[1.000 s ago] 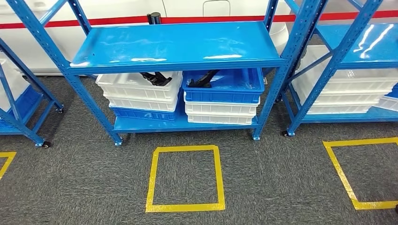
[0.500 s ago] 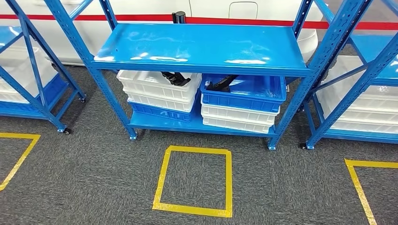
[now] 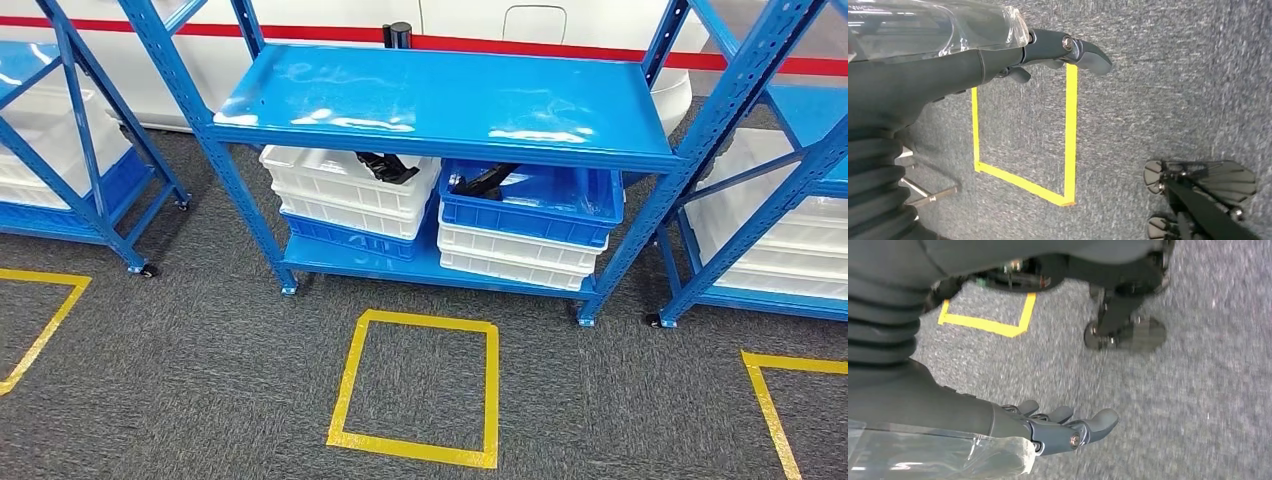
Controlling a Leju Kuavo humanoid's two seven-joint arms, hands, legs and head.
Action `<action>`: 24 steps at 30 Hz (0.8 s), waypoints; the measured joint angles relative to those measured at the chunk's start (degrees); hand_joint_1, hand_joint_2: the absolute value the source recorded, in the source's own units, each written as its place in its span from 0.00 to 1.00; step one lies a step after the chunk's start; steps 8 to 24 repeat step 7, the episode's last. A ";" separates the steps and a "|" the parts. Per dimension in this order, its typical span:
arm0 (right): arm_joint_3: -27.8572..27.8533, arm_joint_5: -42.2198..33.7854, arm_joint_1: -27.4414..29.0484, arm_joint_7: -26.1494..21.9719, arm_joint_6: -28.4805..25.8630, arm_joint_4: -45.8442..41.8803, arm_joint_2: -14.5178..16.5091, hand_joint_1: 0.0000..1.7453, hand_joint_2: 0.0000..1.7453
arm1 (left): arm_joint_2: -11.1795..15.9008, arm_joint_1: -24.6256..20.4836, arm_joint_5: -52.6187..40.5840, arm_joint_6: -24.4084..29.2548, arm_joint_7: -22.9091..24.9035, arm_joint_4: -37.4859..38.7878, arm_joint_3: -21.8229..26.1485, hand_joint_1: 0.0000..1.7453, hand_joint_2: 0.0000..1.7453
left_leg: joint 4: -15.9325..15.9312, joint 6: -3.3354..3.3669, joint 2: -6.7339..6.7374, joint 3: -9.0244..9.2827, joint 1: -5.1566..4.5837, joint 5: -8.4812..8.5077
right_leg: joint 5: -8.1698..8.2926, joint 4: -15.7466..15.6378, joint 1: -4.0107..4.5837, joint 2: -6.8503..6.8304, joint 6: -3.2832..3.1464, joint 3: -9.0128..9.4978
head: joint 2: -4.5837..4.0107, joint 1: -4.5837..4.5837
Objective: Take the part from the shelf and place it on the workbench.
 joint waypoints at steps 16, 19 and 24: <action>6.22 -5.84 -0.74 1.29 -2.72 0.03 0.02 0.00 0.00 | -0.66 -2.35 4.90 3.17 1.31 0.58 -6.26 0.00 0.00 | -0.34 1.21 -0.34 0.56 0.16 0.22 | -7.07 17.94 -0.25 1.38 0.92 -9.16 | 0.00 0.22; 6.22 -5.84 -0.74 1.29 -2.72 0.03 0.02 0.00 0.00 | -0.66 -2.35 4.90 3.17 1.31 0.58 -6.26 0.00 0.00 | -0.34 1.21 -0.34 0.56 0.16 0.22 | -7.07 17.94 -0.25 1.38 0.92 -9.16 | 0.00 0.22; 6.22 -5.84 -0.74 1.29 -2.72 0.03 0.02 0.00 0.00 | -0.66 -2.35 4.90 3.17 1.31 0.58 -6.26 0.00 0.00 | -0.34 1.21 -0.34 0.56 0.16 0.22 | -7.07 17.94 -0.25 1.38 0.92 -9.16 | 0.00 0.22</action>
